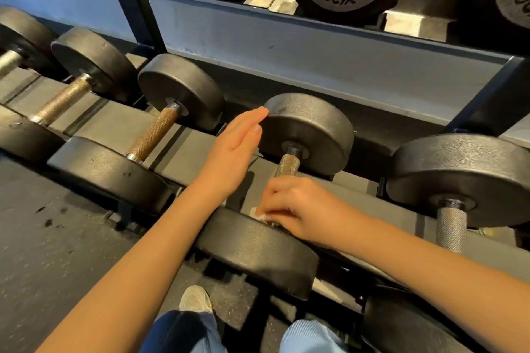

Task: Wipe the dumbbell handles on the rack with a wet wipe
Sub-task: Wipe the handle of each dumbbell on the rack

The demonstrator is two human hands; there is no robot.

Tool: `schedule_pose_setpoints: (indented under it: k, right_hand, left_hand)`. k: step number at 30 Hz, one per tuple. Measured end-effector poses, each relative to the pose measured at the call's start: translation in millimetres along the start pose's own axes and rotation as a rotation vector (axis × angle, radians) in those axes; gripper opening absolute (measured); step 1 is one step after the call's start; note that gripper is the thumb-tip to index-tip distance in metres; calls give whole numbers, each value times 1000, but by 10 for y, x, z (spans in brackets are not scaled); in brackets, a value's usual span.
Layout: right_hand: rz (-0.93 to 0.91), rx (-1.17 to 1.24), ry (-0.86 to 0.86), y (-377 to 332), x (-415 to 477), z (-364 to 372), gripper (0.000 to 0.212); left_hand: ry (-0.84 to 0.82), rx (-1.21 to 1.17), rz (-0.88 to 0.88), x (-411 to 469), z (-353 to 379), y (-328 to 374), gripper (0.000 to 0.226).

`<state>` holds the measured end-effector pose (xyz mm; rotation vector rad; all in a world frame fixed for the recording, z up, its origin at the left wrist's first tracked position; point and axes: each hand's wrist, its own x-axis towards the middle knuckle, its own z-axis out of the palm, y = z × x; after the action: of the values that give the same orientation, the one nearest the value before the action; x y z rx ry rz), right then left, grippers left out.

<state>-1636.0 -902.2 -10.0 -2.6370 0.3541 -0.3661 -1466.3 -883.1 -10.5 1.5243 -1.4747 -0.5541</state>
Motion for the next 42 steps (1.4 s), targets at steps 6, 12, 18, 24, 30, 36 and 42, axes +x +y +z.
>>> schedule_pose_setpoints:
  k: [6, 12, 18, 24, 30, 36, 42]
  right_hand:
    - [85, -163, 168, 117, 19, -76, 8]
    - [57, 53, 48, 2, -88, -14, 6]
    - [237, -41, 205, 78, -110, -84, 7]
    - [488, -197, 393, 171, -37, -102, 12]
    - [543, 96, 368, 110, -113, -84, 4]
    - [443, 97, 292, 38, -120, 8, 5]
    - [567, 22, 404, 181, -82, -23, 12]
  left_hand:
    - [-11, 6, -18, -3, -11, 8, 38]
    - [1, 10, -18, -20, -14, 45, 38]
    - [-71, 42, -80, -58, -50, 144, 45]
    - [-84, 79, -101, -96, -40, 231, 48]
    - [-71, 63, -111, -107, -19, 194, 47]
    - [-61, 42, -129, -102, -23, 193, 46]
    - [-66, 49, -135, -108, -17, 195, 46]
